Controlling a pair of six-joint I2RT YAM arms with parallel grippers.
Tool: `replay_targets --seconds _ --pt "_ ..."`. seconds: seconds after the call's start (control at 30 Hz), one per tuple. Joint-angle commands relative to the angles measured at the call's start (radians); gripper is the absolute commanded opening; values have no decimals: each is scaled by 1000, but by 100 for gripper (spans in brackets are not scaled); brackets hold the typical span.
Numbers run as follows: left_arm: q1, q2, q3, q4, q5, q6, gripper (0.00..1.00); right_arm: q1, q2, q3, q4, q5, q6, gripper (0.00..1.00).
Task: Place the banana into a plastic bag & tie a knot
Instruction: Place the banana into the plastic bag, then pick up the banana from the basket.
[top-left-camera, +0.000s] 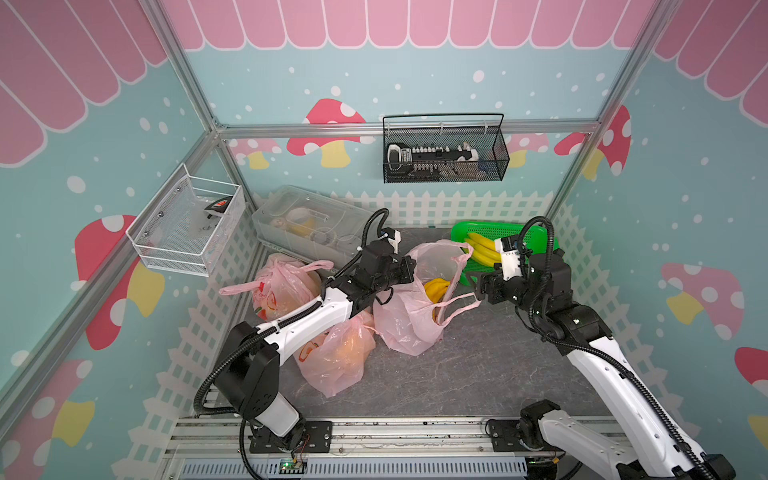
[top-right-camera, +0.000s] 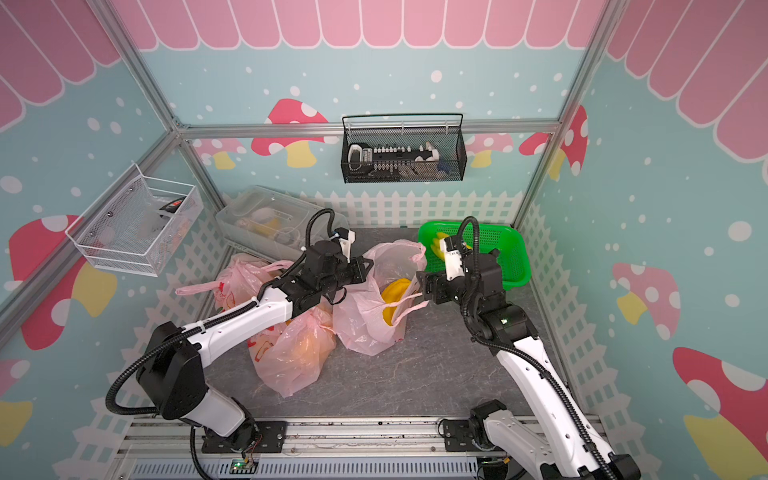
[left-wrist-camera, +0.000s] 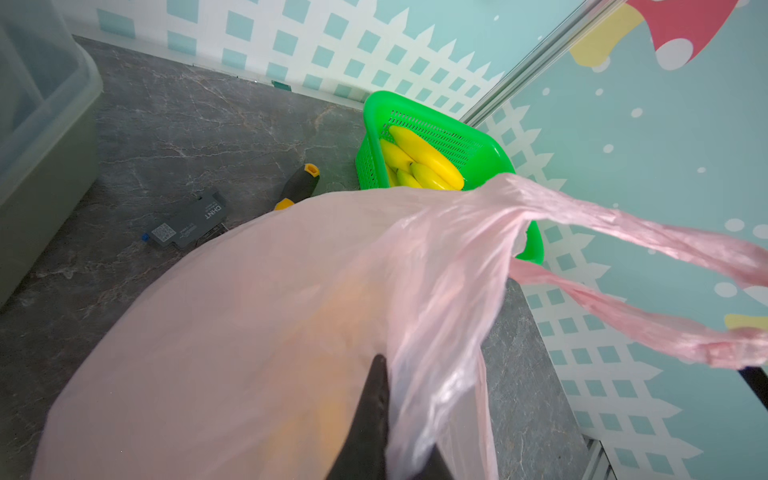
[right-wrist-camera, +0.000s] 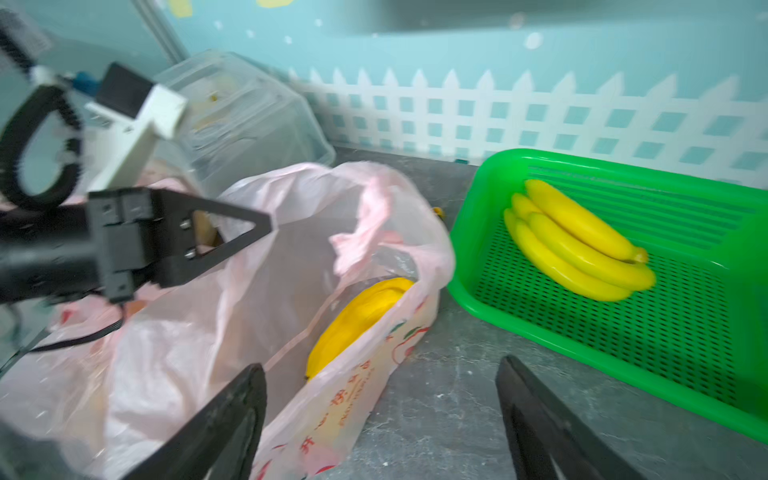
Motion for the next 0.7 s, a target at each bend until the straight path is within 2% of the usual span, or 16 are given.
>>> replay_targets --seconds 0.0,0.17,0.27,0.47,0.67 --pt "2 -5 15 -9 -13 -4 0 -88 76 37 -21 87 97 88" --pt "2 -31 -20 5 -18 -9 0 -186 307 81 42 132 257 87" --pt "2 -48 -43 14 -23 -12 0 -217 459 133 111 140 308 89" --pt "1 -65 -62 17 -18 -5 0 -256 734 301 155 159 350 91" --pt "1 -64 -74 21 -20 4 0 -265 949 522 110 161 307 92"
